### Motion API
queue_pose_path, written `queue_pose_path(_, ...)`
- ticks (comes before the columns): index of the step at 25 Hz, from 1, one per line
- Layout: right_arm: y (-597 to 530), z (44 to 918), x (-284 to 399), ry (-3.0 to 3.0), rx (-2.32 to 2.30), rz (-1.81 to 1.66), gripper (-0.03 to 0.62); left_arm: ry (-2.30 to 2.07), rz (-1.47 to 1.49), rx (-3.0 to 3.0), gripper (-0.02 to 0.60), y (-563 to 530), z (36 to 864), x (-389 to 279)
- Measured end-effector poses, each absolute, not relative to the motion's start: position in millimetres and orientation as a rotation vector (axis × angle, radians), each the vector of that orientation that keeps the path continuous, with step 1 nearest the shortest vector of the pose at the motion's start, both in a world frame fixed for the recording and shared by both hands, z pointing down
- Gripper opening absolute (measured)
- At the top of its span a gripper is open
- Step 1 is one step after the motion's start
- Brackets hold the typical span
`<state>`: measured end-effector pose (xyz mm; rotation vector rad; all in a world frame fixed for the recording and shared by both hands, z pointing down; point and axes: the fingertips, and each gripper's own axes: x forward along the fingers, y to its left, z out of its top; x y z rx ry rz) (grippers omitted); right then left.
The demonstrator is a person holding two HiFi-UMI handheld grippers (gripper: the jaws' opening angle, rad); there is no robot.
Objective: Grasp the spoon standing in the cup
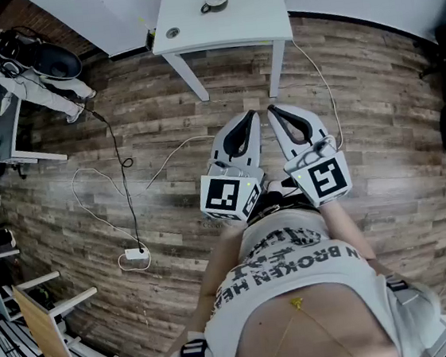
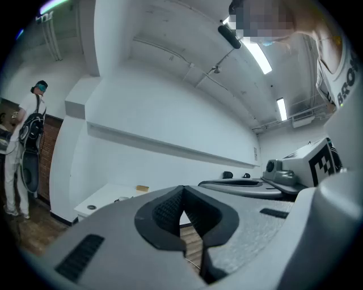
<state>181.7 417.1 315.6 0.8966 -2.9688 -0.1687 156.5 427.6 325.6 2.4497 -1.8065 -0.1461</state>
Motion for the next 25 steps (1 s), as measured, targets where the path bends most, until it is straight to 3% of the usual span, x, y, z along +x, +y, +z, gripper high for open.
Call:
queue_pose_path(15,395.0,325.8,180.4,-3.005,0.867,-0.099,0.006,-1.8,-0.143,2.408,-0.002,414.1,340.1,149.3)
queue_pose_path(25,337.2,331.2,148.5,-2.943,0.994,-0.11,0.006,-1.675,-0.138,2.474,-0.002,348.4,347.5,117.2)
